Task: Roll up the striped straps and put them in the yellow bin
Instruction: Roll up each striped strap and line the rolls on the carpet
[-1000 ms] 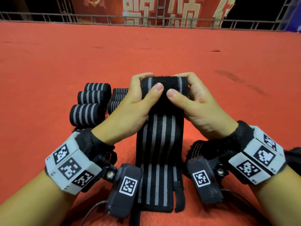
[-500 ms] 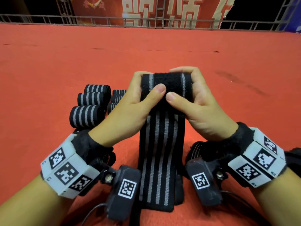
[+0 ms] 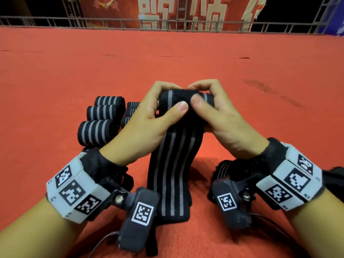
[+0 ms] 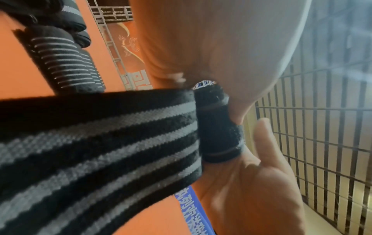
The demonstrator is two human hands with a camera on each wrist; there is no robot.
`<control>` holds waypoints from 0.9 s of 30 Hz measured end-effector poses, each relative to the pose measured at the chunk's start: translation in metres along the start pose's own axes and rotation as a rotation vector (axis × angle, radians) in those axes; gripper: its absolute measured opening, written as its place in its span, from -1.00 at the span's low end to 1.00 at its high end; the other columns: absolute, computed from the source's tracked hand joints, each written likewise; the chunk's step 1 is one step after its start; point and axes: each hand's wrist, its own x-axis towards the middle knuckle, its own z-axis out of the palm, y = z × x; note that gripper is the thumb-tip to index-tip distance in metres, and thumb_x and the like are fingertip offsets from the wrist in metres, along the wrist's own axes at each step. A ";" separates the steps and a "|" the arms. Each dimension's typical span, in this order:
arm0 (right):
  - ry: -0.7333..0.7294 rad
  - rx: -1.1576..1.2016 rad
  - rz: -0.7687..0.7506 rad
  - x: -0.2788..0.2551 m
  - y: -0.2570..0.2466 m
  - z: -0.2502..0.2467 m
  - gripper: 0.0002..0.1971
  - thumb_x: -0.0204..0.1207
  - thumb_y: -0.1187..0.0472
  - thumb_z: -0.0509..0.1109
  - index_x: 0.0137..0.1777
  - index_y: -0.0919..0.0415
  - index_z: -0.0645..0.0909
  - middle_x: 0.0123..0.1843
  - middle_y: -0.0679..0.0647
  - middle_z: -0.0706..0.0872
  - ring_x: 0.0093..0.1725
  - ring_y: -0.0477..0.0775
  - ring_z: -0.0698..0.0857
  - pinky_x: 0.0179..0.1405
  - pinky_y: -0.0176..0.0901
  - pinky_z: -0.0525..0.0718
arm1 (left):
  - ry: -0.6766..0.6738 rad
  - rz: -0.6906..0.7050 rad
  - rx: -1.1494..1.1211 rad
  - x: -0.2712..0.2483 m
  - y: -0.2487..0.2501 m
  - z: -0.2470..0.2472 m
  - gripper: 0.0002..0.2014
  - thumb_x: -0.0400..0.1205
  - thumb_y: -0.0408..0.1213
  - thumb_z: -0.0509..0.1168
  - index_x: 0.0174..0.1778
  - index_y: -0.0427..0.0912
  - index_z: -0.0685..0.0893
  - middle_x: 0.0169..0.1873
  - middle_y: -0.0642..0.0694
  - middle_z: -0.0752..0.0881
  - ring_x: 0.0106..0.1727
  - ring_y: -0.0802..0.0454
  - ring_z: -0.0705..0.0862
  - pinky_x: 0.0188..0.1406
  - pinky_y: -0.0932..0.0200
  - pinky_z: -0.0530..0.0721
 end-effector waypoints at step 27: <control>0.082 0.028 0.052 0.002 0.009 -0.003 -0.64 0.48 0.08 0.41 0.23 0.14 0.50 -0.07 -0.09 0.66 -0.06 -0.14 0.64 -0.13 -0.21 0.66 | -0.036 -0.191 -0.034 0.000 -0.005 -0.004 -0.54 0.60 0.04 0.31 0.42 0.09 0.45 0.20 -0.03 0.71 0.25 0.05 0.72 0.25 -0.04 0.70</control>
